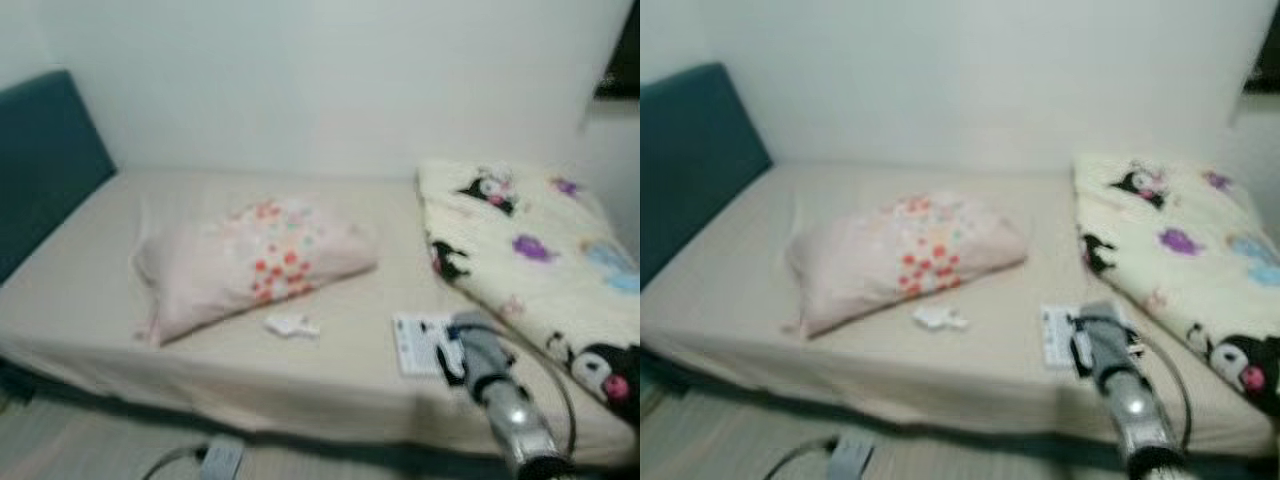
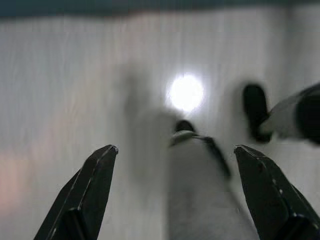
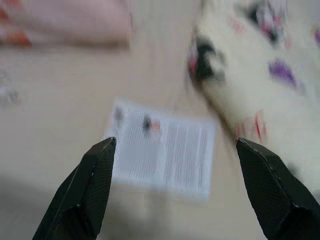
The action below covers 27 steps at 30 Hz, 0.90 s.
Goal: Clean up the room
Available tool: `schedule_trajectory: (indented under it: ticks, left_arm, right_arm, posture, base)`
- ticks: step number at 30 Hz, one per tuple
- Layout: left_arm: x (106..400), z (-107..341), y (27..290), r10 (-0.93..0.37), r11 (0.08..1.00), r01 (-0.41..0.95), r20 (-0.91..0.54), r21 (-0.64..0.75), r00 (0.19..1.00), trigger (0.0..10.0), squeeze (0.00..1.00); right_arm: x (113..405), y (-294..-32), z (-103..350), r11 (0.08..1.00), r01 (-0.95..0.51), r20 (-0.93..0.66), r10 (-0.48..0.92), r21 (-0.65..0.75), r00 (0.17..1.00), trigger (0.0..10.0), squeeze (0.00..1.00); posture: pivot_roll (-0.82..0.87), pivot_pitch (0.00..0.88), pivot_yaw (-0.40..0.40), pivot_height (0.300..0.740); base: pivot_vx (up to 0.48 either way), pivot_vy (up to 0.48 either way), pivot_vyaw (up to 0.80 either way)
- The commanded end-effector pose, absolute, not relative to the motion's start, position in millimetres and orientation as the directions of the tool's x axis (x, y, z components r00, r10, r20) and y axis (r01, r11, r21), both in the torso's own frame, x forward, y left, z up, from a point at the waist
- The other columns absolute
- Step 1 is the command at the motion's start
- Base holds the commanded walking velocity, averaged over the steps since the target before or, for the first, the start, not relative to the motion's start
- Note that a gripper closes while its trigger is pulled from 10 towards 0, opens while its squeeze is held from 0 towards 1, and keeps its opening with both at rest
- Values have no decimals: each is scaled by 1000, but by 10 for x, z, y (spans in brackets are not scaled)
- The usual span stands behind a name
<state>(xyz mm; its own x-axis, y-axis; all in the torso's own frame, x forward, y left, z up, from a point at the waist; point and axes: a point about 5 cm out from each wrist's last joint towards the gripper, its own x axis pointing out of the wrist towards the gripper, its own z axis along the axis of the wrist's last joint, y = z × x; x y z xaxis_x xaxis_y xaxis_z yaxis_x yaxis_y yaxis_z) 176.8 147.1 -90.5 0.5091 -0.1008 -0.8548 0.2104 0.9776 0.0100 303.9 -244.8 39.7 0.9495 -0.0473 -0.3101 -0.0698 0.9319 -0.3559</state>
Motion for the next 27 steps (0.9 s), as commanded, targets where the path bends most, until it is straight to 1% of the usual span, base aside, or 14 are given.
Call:
schedule_trajectory:
  ticks: [1, 2, 3, 5, 6, 9, 11, 13, 14, 15, 18, 23, 27]
  left_arm:
    - [1669, -948, 1554, -76, 978, 208, -874, 29, 480, 10000, 0]
    - [1656, -953, 1552, -76, 978, 208, -875, 29, 478, 10000, 0]
    - [1656, -953, 1552, -76, 978, 208, -875, 29, 478, 10000, 0]
    - [1631, -964, 1550, -75, 978, 208, -877, 29, 474, 10000, 0]
    - [1631, -964, 1550, -75, 978, 208, -877, 29, 474, 10000, 0]
    - [1608, -972, 1563, -72, 978, 207, -880, 31, 470, 10000, 0]
    - [1604, -974, 1572, -70, 978, 206, -880, 32, 469, 10000, 0]
    - [1601, -974, 1591, -68, 978, 205, -881, 34, 468, 10000, 0]
    - [1601, -974, 1600, -65, 979, 200, -881, 34, 468, 10000, 0]
    - [1601, -974, 1600, -65, 979, 200, -881, 34, 468, 10000, 0]
    - [1594, -977, 1623, -52, 984, 173, -886, 32, 461, 10000, 0]
    - [1673, -943, 1675, -41, 985, 165, -883, 42, 467, 10000, 0]
    - [1756, -903, 1736, -35, 985, 164, -879, 49, 475, 10000, 0]
  right_arm:
    - [3059, -2251, 383, 922, -178, -316, 65, -345, 947, 10000, 0]
    - [3058, -2207, 381, 912, -217, -323, 101, -348, 941, 10000, 0]
    - [3058, -2207, 381, 912, -217, -323, 101, -348, 941, 10000, 0]
    - [3059, -2092, 368, 873, -305, -344, 173, -380, 923, 10000, 0]
    - [3059, -2092, 368, 873, -305, -344, 173, -380, 923, 10000, 0]
    - [3058, -1969, 348, 828, -392, -375, 243, -400, 895, 10000, 0]
    - [3057, -1953, 343, 814, -411, -386, 253, -411, 887, 10000, 0]
    - [3057, -1965, 331, 779, -425, -411, 237, -461, 880, 10000, 0]
    - [3059, -1994, 323, 752, -421, -423, 209, -507, 882, 10000, 0]
    - [3059, -1994, 323, 752, -421, -423, 209, -507, 882, 10000, 0]
    - [3057, -2117, 293, 709, -400, -464, 115, -580, 878, 10000, 0]
    - [3036, -2235, 256, 711, -395, -518, 50, -582, 854, 10000, 0]
    - [2995, -2264, 187, 717, -417, -574, 28, -559, 818, 10000, 0]
  posture:
    - [-110, 0, 57, 740]
    - [-110, 0, 57, 740]
    - [-110, 0, 57, 740]
    - [-110, 0, 57, 740]
    - [-110, 0, 57, 740]
    - [-106, 0, 54, 740]
    - [-103, 0, 55, 740]
    - [-102, 0, 56, 740]
    - [-101, 0, 58, 740]
    - [-101, 0, 58, 740]
    - [-101, 0, 58, 740]
    - [-100, 0, 62, 740]
    - [-103, 0, 64, 726]
  base:
    - [315, 0, 731]
    - [315, 0, 794]
    - [315, 0, 794]
    - [309, 0, 791]
    - [307, 0, 788]
    - [346, 0, 794]
    - [304, 0, 794]
    - [289, 0, 800]
    - [337, 0, 0]
    - [337, 0, 0]
    - [0, 0, 0]
    - [0, 0, 0]
    - [0, 0, 0]
